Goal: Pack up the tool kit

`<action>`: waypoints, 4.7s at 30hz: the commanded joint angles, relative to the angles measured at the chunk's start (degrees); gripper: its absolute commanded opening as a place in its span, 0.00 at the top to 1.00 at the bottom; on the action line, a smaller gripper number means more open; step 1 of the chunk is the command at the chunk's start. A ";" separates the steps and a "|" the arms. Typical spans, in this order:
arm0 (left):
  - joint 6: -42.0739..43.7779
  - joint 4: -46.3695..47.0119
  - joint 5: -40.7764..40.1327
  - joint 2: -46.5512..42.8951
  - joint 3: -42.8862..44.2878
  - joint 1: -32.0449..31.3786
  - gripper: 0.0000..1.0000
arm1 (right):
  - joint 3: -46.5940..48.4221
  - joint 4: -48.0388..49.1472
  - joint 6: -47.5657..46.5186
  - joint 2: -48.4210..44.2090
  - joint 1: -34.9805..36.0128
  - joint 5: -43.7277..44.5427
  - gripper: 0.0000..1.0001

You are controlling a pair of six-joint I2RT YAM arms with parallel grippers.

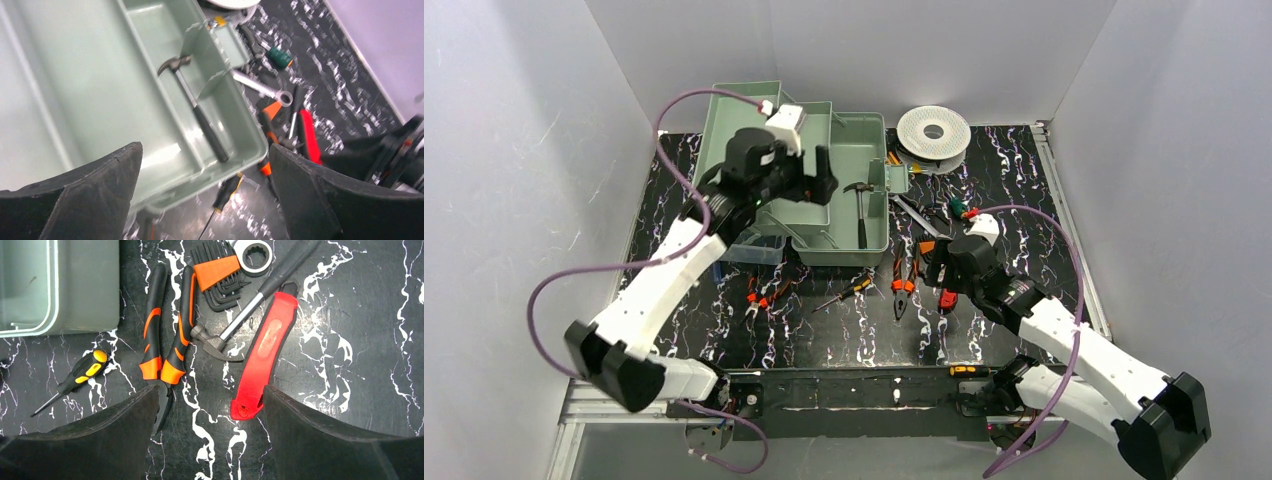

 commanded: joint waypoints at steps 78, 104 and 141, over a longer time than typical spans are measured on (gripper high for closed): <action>4.30 12.72 -17.18 -25.42 -45.33 -22.71 0.05 | 11.78 -1.07 20.80 27.63 0.53 0.34 0.42; 4.31 12.42 -17.73 -26.30 -46.36 -22.74 0.04 | 11.00 -1.10 25.47 37.40 -0.55 -1.00 0.69; 4.36 4.49 -18.46 -33.06 -40.99 -22.73 0.02 | 46.58 5.37 5.40 37.46 -1.10 -8.61 0.99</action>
